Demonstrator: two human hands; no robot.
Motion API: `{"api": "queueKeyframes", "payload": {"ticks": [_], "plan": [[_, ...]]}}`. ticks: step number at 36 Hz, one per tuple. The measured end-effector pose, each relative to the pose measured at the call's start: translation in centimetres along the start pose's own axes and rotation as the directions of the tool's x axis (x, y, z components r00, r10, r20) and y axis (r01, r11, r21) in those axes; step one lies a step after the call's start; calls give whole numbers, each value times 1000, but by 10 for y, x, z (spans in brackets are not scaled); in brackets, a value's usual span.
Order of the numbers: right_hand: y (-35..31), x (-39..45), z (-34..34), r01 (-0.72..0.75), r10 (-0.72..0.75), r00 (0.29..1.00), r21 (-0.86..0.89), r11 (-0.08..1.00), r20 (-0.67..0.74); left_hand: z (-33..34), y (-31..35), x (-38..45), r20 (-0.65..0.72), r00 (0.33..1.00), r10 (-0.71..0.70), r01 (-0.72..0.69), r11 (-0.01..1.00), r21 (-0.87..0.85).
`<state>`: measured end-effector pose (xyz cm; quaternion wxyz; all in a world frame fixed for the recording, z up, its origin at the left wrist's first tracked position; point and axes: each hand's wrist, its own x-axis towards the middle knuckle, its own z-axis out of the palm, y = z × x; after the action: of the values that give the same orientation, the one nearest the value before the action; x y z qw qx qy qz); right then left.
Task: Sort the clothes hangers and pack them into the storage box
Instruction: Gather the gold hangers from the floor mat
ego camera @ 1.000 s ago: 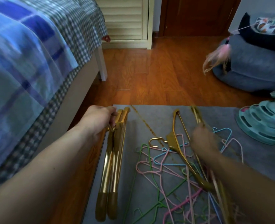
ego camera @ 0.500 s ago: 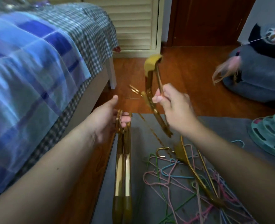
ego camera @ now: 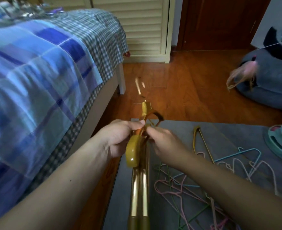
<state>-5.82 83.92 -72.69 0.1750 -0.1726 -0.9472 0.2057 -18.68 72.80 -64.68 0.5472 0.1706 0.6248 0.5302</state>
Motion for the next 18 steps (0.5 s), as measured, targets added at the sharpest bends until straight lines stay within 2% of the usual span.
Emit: {"api": "queueKeyframes", "payload": {"ticks": [1,2,3,4,6,7,8,9,10,13,18], "plan": [[0,5,2,-146,142,989,133,980,38,0,-2,0,-13,1000,13,-13,1000,-6],[-2,11,1,-288,284,957,302,909,59,0,-3,-1,-25,999,30,-30,999,15],[-2,16,-1,-404,420,904,480,778,80,2,-6,-1,-30,998,48,-46,998,49],[-2,23,-5,-480,530,837,646,593,135,4,-9,0,-33,997,68,-65,993,94],[-2,33,-17,-500,607,735,847,182,304,11,-16,0,-29,994,106,-99,976,193],[-3,36,-23,-466,601,712,884,20,362,16,-19,-1,-15,992,123,-116,965,235],[-4,38,-27,-434,596,704,898,-71,387,21,-23,-1,0,991,133,-128,955,267],[-3,39,-30,-407,595,708,908,-97,380,24,-25,-1,10,991,136,-133,949,284],[-5,40,-32,-404,604,713,913,-59,355,27,-26,-2,12,990,138,-135,946,295],[-3,41,-29,-436,652,713,891,126,257,26,-23,1,-19,989,147,-135,948,289],[14,35,-26,-500,709,700,769,399,87,9,-24,16,-251,962,105,-92,994,63]]}}
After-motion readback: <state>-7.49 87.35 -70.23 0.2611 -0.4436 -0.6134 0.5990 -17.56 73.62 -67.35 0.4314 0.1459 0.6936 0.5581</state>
